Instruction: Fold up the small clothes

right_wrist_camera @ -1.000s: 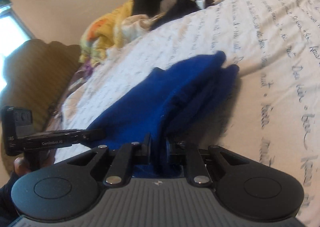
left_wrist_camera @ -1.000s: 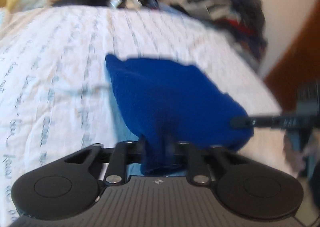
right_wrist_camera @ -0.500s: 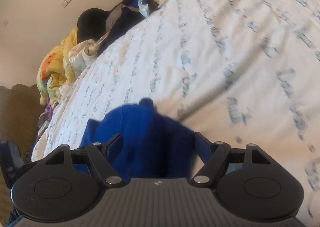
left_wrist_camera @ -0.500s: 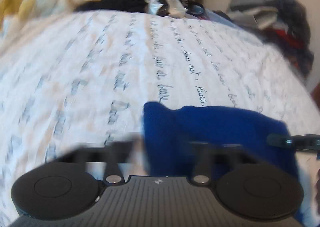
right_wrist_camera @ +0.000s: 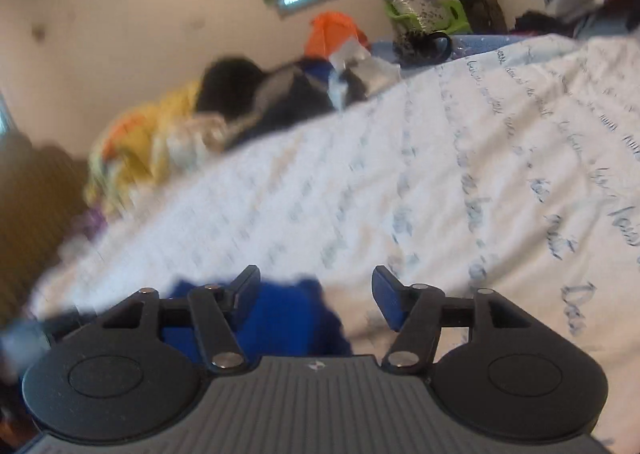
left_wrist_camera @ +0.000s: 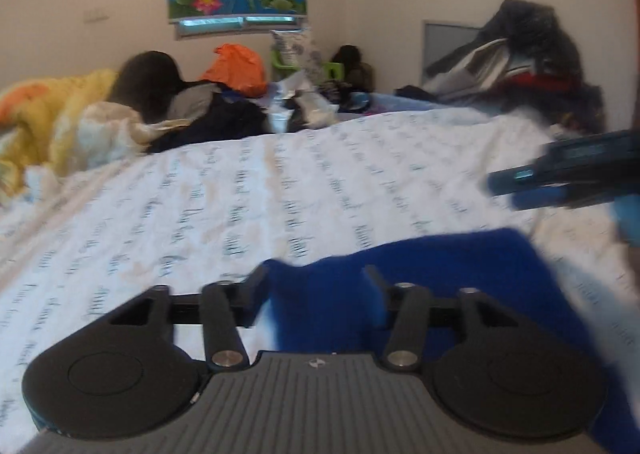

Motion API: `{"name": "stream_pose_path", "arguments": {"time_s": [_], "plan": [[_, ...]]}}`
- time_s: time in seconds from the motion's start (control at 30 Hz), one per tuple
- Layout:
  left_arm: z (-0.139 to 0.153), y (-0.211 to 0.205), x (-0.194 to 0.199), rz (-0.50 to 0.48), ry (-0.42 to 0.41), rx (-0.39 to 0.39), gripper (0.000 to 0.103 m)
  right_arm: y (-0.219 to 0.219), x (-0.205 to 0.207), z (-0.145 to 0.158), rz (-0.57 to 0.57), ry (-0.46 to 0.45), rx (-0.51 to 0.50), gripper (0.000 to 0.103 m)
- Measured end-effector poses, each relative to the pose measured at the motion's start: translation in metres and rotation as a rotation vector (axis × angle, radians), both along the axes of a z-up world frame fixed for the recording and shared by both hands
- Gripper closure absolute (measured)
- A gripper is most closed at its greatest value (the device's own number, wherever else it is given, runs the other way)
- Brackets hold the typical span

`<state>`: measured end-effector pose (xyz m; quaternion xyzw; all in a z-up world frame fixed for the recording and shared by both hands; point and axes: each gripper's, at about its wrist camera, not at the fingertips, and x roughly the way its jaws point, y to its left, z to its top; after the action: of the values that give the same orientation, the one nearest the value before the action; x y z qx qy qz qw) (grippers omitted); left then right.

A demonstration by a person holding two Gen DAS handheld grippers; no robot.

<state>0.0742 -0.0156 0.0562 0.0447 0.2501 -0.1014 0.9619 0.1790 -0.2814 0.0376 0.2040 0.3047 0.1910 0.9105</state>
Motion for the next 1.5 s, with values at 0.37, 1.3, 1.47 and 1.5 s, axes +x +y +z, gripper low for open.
{"name": "stream_pose_path", "arguments": {"time_s": [0.37,1.3,1.47,1.5], "plan": [[-0.044,-0.026,0.061,-0.052,0.236,0.024,0.002,0.086,0.147,-0.031,0.054,0.162,-0.520,0.017],[-0.036,0.024,-0.059,0.034,0.291,-0.084,0.000,0.094,-0.069,0.009,0.248,0.015,-0.351,0.000],[-0.034,0.022,-0.058,0.065,0.309,-0.092,0.000,0.090,-0.071,-0.027,0.242,0.040,-0.390,0.000],[-0.033,0.021,-0.060,0.065,0.305,-0.081,0.000,0.084,-0.076,-0.017,0.198,0.076,-0.361,0.000]]}}
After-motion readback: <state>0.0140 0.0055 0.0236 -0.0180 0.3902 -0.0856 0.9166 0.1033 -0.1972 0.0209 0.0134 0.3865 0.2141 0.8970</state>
